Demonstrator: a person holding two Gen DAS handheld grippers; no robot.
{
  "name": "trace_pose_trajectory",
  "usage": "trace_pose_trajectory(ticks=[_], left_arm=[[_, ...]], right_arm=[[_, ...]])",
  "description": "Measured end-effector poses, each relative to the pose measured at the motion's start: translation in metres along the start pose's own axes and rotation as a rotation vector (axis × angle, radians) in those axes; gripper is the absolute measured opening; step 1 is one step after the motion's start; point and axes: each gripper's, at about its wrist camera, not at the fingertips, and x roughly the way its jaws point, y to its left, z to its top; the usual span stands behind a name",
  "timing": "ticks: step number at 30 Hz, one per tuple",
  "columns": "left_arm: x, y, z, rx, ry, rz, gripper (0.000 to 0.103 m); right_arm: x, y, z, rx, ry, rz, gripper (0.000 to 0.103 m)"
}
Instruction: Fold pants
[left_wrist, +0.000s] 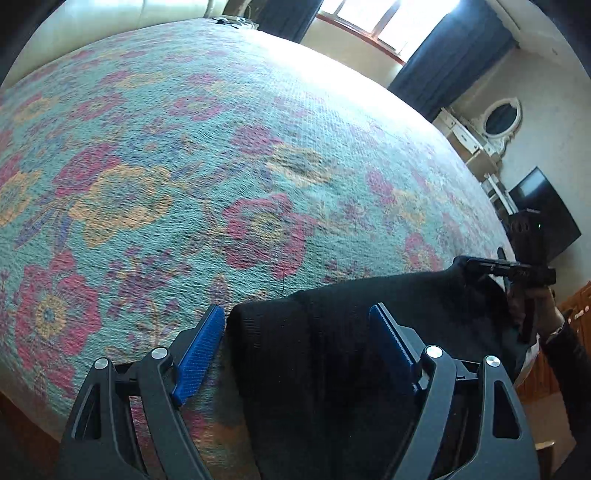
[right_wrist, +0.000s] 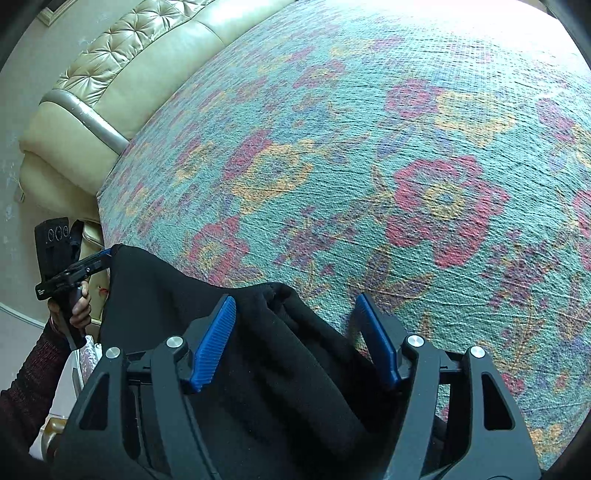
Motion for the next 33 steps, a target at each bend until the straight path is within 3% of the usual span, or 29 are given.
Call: trace_pose_trajectory(ticks=[1, 2, 3, 6, 7, 11, 18, 20, 23, 25, 26, 27, 29, 31, 33], left_arm=[[0.008, -0.002, -0.005, 0.046, 0.028, 0.034, 0.079], [0.013, -0.006, -0.012, 0.111, 0.031, 0.071, 0.079], [0.013, -0.014, -0.016, 0.17, 0.026, 0.104, 0.079], [0.011, -0.013, -0.02, 0.209, 0.01, 0.159, 0.066], [0.011, -0.015, -0.019, 0.209, 0.0, 0.191, 0.056], [0.008, -0.023, -0.009, 0.213, -0.045, 0.332, 0.036], [0.016, -0.002, 0.023, 0.106, -0.045, 0.398, 0.032], [0.02, 0.0, 0.023, 0.116, -0.023, 0.387, 0.032], [0.014, 0.0, 0.017, 0.11, -0.051, 0.35, 0.037], [0.0, 0.004, 0.009, 0.068, -0.082, 0.317, 0.047], [-0.007, 0.007, 0.004, 0.04, -0.098, 0.314, 0.053], [-0.014, 0.009, -0.001, 0.015, -0.11, 0.315, 0.055], [-0.026, 0.013, -0.01, -0.027, -0.128, 0.33, 0.055], [-0.037, 0.014, -0.017, -0.063, -0.15, 0.343, 0.055], [-0.047, 0.01, -0.02, -0.094, -0.177, 0.35, 0.055]], right_arm=[[0.0, 0.0, 0.0, -0.016, 0.009, 0.014, 0.06], [0.003, 0.004, -0.001, -0.044, 0.031, 0.029, 0.031], [0.007, 0.008, -0.003, -0.082, 0.055, 0.016, 0.023], [0.006, 0.018, -0.007, -0.156, 0.051, -0.037, 0.017], [0.005, 0.02, -0.006, -0.159, 0.042, -0.047, 0.016], [-0.002, 0.042, -0.001, -0.244, -0.015, -0.128, 0.011], [-0.005, 0.062, 0.025, -0.285, -0.1, -0.217, 0.007], [0.01, 0.062, 0.03, -0.267, -0.066, -0.234, 0.007], [0.02, 0.047, 0.023, -0.195, -0.045, -0.232, 0.013], [0.002, 0.038, 0.013, -0.125, -0.107, -0.179, 0.034], [-0.012, 0.032, 0.006, -0.08, -0.148, -0.163, 0.052], [-0.031, 0.025, -0.003, -0.037, -0.197, -0.144, 0.061], [-0.071, 0.009, -0.021, 0.031, -0.27, -0.142, 0.068], [-0.109, -0.014, -0.034, 0.076, -0.307, -0.271, 0.069], [-0.142, -0.051, -0.04, 0.143, -0.314, -0.479, 0.071]])
